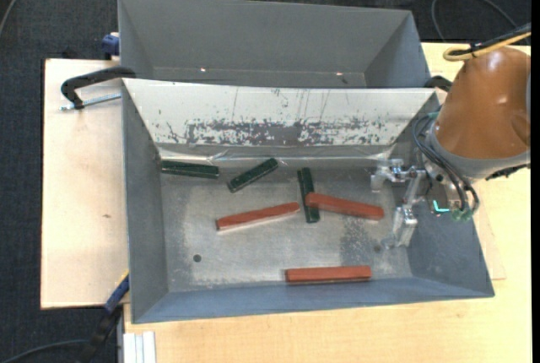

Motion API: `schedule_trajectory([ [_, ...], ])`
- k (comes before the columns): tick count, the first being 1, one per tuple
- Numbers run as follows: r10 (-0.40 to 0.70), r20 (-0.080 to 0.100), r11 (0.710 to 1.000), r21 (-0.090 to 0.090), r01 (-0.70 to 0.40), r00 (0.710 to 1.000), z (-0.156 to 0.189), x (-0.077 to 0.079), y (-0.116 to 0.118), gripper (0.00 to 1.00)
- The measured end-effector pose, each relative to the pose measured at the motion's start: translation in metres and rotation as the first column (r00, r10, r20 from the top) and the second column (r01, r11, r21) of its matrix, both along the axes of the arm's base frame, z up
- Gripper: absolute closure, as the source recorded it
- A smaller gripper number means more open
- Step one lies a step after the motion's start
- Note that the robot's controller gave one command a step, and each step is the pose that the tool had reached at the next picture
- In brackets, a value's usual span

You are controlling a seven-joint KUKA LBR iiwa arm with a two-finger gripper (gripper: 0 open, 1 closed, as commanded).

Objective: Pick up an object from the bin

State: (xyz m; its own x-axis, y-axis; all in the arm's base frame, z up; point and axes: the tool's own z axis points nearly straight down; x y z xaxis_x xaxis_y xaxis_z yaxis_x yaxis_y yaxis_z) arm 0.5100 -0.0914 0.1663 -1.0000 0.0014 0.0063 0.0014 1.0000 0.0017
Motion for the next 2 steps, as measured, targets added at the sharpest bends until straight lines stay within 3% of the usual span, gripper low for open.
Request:
schedule_trajectory([
  [1, -0.148, 0.006, 0.989, 0.002, 0.148, 0.989, -0.099, 0.055, 0.049, 0.00],
  [2, -0.309, 0.014, 0.951, 0.001, 0.309, 0.951, -0.065, 0.052, 0.045, 0.00],
])
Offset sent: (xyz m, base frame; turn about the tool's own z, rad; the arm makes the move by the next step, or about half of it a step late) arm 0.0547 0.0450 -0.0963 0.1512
